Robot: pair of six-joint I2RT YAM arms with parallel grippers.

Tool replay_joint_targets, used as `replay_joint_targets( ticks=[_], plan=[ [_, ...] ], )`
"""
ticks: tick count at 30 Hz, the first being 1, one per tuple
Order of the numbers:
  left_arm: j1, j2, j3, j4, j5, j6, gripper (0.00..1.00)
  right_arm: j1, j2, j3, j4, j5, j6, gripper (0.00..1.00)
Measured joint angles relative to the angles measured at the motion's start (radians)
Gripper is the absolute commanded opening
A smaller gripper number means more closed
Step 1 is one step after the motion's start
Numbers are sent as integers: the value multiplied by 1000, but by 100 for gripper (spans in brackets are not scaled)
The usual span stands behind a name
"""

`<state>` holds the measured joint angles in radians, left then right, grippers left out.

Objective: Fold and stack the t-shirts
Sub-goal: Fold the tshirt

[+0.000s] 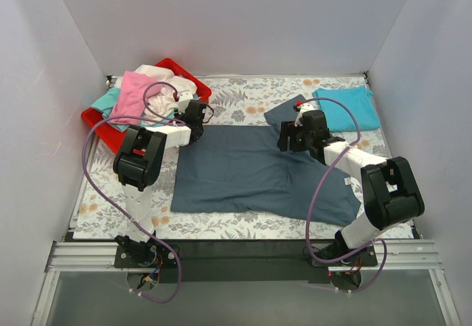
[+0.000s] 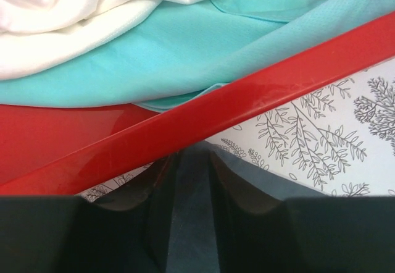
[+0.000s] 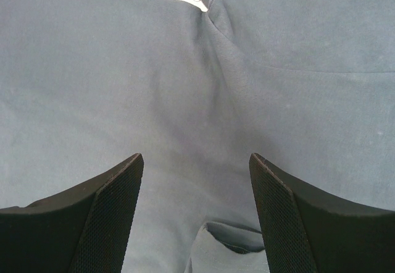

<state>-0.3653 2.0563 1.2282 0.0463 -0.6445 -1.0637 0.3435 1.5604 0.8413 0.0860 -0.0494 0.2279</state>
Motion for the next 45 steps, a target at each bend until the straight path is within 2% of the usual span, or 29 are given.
replay_joint_targets(
  ticks=[1,3,4,5,12,17,26,35,45],
  plan=[
    [0,0,0,-2,0,0,19,0,0,0,0,0,0,63],
    [1,0,0,-9,0,-1,11,0,0,0,0,0,0,63],
    [2,0,0,-12,0,0,2,0,0,0,0,0,0,63],
    [2,0,0,-15,0,-2,0,0,0,0,0,0,0,63],
    [2,0,-1,-20,1,5,0,0,11,34,-18,12,-15,64],
    [4,-5,-10,-16,6,11,0,-3,77,212,-48,66,-42,65],
    [10,-33,-42,-8,46,29,0,-89,356,633,-140,121,-83,65],
    [11,-51,-57,-8,73,39,0,-191,605,839,-231,125,-106,65],
    [14,-58,-69,-8,85,40,0,-220,790,1063,-275,84,-123,63]
  ],
)
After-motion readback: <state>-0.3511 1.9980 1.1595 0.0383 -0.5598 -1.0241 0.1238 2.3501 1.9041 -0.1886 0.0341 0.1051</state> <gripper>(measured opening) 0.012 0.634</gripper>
